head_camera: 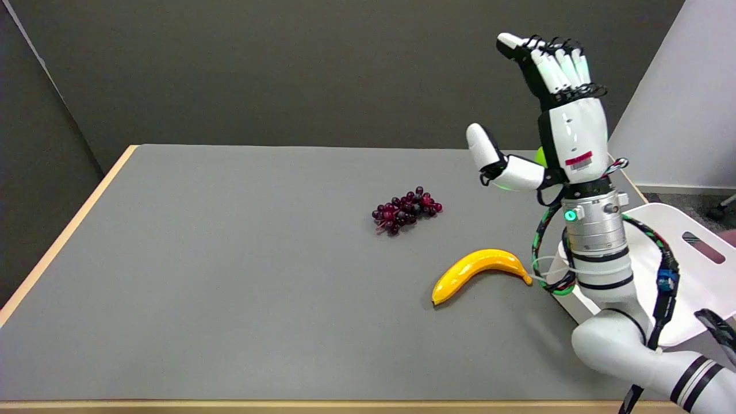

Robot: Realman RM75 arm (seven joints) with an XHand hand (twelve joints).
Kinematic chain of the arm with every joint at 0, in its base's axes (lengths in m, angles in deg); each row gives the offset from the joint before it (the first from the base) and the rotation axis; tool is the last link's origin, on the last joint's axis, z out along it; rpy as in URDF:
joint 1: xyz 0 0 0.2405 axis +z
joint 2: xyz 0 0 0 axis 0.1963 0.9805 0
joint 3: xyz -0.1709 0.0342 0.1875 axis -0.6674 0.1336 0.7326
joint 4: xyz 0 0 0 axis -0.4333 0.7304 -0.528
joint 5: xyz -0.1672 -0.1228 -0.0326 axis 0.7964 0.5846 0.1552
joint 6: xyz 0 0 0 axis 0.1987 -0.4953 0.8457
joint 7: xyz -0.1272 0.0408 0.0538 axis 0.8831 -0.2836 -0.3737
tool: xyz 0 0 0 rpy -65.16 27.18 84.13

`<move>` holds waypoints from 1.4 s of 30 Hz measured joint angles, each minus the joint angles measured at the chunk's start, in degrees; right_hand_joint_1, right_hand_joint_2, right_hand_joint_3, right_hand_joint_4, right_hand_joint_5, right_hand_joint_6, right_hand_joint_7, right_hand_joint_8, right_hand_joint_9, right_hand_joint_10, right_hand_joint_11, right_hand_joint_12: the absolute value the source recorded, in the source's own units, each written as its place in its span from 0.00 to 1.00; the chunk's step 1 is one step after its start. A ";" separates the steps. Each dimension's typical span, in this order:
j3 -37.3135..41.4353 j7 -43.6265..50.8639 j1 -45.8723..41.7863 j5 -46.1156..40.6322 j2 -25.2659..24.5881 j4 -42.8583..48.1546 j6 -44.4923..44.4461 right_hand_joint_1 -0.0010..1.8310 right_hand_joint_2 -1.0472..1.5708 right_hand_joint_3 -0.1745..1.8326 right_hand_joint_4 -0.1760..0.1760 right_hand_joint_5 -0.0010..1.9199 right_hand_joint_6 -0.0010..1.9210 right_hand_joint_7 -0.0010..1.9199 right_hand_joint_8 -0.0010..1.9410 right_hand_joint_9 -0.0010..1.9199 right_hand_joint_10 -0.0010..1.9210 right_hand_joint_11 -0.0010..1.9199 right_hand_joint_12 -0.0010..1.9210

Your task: Pick up the green apple.

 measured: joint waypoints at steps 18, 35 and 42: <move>3.65 -0.09 -0.15 -0.86 4.24 -1.70 -1.30 0.22 0.66 0.50 0.65 0.13 0.24 0.19 0.19 0.09 0.37 0.01 0.62; 10.61 4.89 6.95 -6.91 6.78 -2.14 23.45 0.22 0.63 0.56 0.58 0.11 0.25 0.13 0.20 0.03 0.35 0.00 0.56; 10.10 12.34 15.08 -15.48 7.72 -7.90 33.52 0.23 0.63 0.56 0.56 0.11 0.25 0.12 0.20 0.02 0.34 0.00 0.55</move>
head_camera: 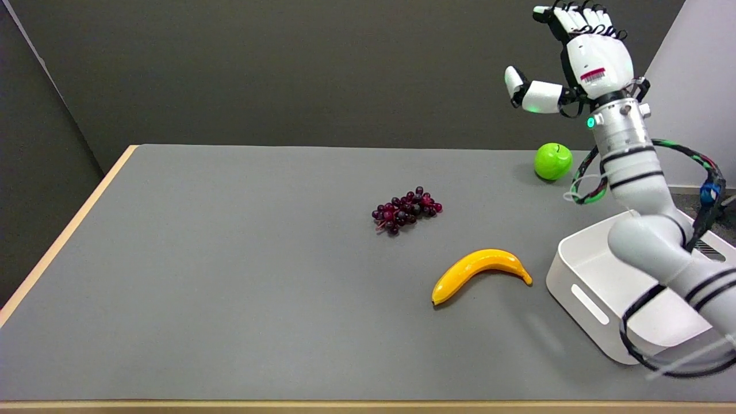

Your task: Pick up the green apple.

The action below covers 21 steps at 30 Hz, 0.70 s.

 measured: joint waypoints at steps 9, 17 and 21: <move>-1.64 11.72 8.30 -11.45 0.78 -8.73 9.73 0.24 0.62 0.56 0.53 0.11 0.26 0.11 0.21 0.01 0.35 0.00 0.55; -3.65 18.96 13.17 -19.30 1.11 -16.77 15.06 0.23 0.62 0.55 0.52 0.11 0.26 0.11 0.21 0.01 0.35 0.00 0.54; -4.76 21.20 15.32 -21.77 1.16 -20.39 17.14 0.23 0.62 0.55 0.52 0.12 0.26 0.12 0.22 0.01 0.35 0.00 0.55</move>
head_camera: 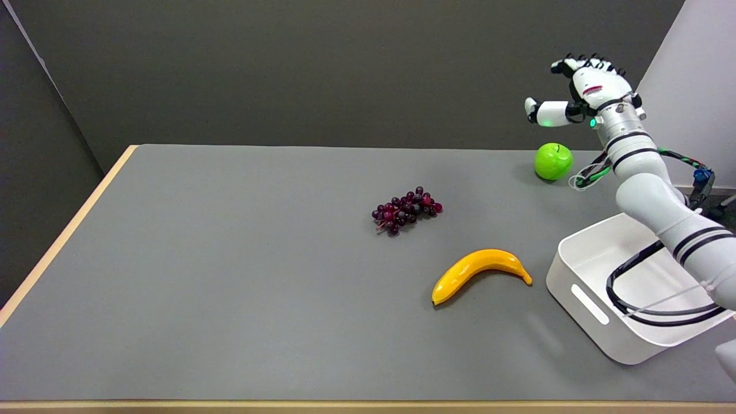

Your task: Pick up the green apple.

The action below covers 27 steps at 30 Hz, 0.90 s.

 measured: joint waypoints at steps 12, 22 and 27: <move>-5.57 3.77 6.83 -4.07 -0.31 -10.55 4.83 0.23 0.61 0.55 0.53 0.12 0.26 0.12 0.22 0.02 0.35 0.00 0.55; -10.33 3.72 12.55 -5.43 -1.89 -20.14 6.61 0.22 0.61 0.55 0.54 0.11 0.25 0.11 0.21 0.01 0.35 0.00 0.54; -11.63 3.53 14.54 -5.84 -2.80 -24.09 6.96 0.22 0.61 0.55 0.54 0.11 0.25 0.11 0.21 0.01 0.35 0.00 0.54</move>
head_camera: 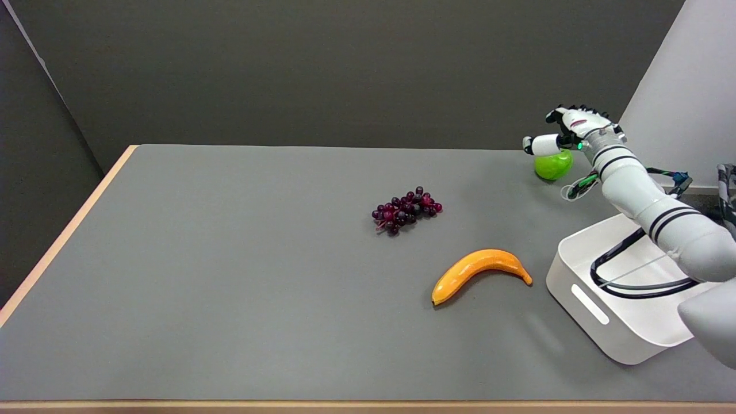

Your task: Pick up the green apple.

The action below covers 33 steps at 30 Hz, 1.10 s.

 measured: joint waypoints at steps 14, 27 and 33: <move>-2.07 -1.46 4.75 -0.40 -2.78 -9.88 0.11 0.23 0.62 0.56 0.58 0.10 0.25 0.09 0.19 0.01 0.32 0.00 0.53; -2.95 -2.43 7.38 -0.64 -4.95 -15.32 -0.53 0.24 0.62 0.56 0.58 0.10 0.25 0.09 0.18 0.01 0.31 0.00 0.53; -3.14 -2.63 8.37 -0.57 -5.92 -17.08 -0.91 0.31 0.63 0.57 0.59 0.10 0.23 0.09 0.16 0.02 0.33 0.00 0.57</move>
